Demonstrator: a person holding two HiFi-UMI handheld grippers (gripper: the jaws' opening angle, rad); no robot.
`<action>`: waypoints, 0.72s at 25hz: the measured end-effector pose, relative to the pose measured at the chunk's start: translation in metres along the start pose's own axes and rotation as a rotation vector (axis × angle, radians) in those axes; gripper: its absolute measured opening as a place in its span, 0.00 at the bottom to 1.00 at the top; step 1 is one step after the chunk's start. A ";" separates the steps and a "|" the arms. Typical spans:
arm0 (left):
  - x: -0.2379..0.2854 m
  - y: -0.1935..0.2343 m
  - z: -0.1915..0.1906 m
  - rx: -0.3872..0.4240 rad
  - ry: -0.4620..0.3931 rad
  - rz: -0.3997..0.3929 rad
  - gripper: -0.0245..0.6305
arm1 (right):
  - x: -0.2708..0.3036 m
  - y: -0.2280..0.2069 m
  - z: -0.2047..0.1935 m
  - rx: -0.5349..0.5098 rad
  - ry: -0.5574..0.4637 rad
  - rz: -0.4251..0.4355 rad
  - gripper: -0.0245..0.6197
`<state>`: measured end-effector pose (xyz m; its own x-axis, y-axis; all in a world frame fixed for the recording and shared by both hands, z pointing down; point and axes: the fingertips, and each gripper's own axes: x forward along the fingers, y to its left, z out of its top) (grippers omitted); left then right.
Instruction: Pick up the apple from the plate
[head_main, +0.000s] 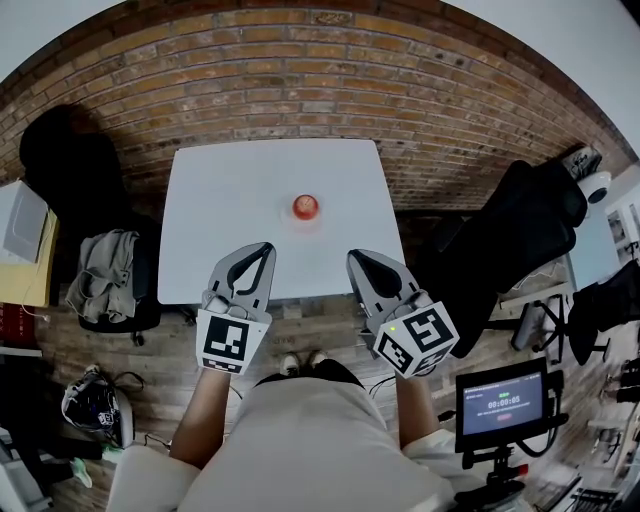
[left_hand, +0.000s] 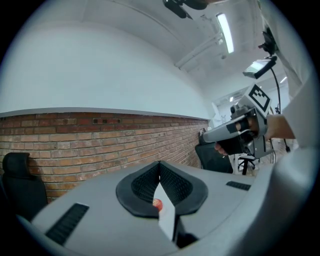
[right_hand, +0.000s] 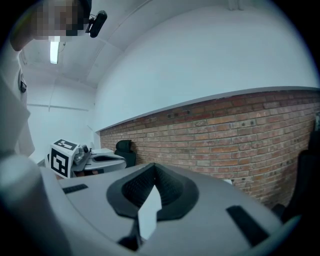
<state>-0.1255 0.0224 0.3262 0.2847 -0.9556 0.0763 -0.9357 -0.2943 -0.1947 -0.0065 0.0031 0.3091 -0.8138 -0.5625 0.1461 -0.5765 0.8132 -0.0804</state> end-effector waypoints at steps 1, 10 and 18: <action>0.000 -0.001 0.000 0.003 0.001 0.001 0.05 | -0.001 -0.001 -0.001 0.001 -0.001 0.001 0.04; 0.018 -0.014 0.002 0.013 0.044 -0.038 0.05 | 0.002 -0.020 0.002 0.019 -0.011 0.037 0.04; 0.063 -0.042 0.009 0.049 0.116 -0.036 0.05 | -0.009 -0.066 0.010 0.027 -0.030 0.080 0.04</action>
<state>-0.0668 -0.0252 0.3307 0.2895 -0.9369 0.1959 -0.9130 -0.3318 -0.2373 0.0382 -0.0465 0.3032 -0.8587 -0.5008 0.1088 -0.5113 0.8513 -0.1175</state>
